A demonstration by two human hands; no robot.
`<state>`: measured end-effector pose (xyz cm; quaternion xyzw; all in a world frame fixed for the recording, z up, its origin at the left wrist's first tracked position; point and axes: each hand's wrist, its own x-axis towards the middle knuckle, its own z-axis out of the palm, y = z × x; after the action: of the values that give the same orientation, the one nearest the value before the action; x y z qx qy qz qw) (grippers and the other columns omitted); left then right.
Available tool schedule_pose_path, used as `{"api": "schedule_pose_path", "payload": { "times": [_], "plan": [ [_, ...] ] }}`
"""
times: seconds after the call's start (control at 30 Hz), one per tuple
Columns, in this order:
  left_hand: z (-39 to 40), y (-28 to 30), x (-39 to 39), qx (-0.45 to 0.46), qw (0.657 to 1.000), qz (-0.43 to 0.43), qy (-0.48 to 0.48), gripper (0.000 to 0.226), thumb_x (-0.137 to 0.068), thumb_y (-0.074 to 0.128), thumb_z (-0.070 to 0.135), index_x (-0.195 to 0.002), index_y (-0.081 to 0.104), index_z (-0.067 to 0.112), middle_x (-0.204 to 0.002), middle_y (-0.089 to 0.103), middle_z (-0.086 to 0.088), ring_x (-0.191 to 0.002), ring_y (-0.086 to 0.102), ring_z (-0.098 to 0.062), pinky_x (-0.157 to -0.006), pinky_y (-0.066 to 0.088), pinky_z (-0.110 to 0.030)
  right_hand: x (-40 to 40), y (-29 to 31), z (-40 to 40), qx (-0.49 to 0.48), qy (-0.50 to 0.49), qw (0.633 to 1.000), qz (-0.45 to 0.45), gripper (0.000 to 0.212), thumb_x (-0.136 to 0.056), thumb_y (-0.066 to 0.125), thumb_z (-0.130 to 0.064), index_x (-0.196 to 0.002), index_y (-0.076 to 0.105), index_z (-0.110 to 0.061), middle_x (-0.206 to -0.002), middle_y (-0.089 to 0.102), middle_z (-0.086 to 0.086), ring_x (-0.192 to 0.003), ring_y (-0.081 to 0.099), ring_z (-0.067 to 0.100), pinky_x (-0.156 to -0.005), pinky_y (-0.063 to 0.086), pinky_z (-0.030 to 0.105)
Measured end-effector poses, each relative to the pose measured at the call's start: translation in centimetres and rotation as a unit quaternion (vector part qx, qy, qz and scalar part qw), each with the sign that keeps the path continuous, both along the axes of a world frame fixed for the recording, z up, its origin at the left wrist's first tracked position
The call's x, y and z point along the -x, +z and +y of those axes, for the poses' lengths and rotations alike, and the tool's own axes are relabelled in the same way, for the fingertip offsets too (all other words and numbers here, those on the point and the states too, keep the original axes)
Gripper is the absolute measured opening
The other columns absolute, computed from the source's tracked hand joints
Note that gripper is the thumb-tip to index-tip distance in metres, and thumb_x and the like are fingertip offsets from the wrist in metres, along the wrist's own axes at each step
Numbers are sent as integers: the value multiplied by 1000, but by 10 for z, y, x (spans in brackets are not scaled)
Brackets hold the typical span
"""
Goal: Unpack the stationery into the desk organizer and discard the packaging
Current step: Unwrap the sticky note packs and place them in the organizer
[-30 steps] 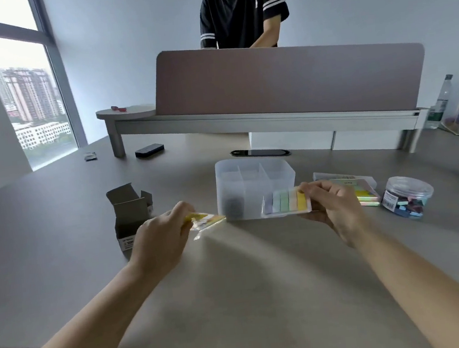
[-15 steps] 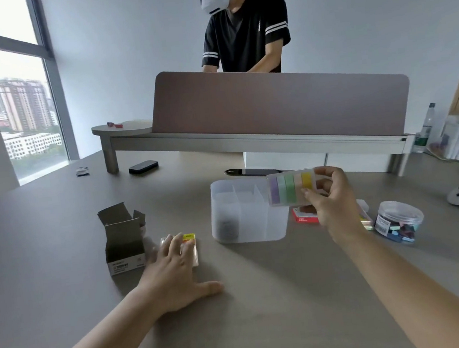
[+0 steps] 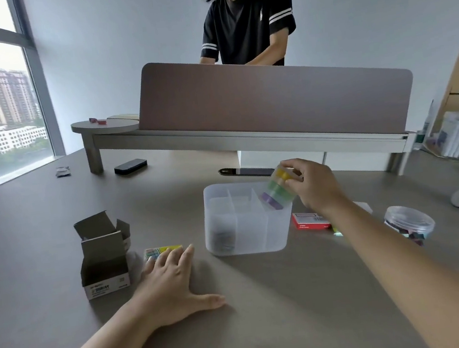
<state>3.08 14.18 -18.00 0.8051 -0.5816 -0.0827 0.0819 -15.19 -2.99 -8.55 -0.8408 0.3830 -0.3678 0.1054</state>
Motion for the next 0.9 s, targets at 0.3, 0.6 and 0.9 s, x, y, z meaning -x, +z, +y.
{"api": "schedule_pose_path", "payload": {
  "times": [0.3,0.6,0.9],
  "plan": [
    [0,0,-1,-16,1000,8,-5,153,-6,-4,96,-142,-7,28,-154,2,5,-142,-1,-19,-116,4,-37,-11,7,4,-25,11,994,109,37,-83,52,-8,-120,55,-9,-121,60,13,-107,55,26,-86,44,31],
    [-6,4,-2,-20,1000,-7,-21,154,-5,8,98,-143,-5,28,-153,3,5,-142,-3,-16,-115,1,-35,6,-15,8,-119,62,991,24,32,-83,59,-21,-114,59,-11,-104,63,5,-92,53,13,-81,40,25],
    [-11,6,17,47,995,-34,-83,143,-13,-1,98,-140,-8,34,-153,-11,5,-140,-16,-16,-115,-4,-33,60,-69,-13,-83,-48,992,86,43,-85,57,-25,-126,49,-13,-135,48,6,-126,42,21,-100,31,28]
  ]
}}
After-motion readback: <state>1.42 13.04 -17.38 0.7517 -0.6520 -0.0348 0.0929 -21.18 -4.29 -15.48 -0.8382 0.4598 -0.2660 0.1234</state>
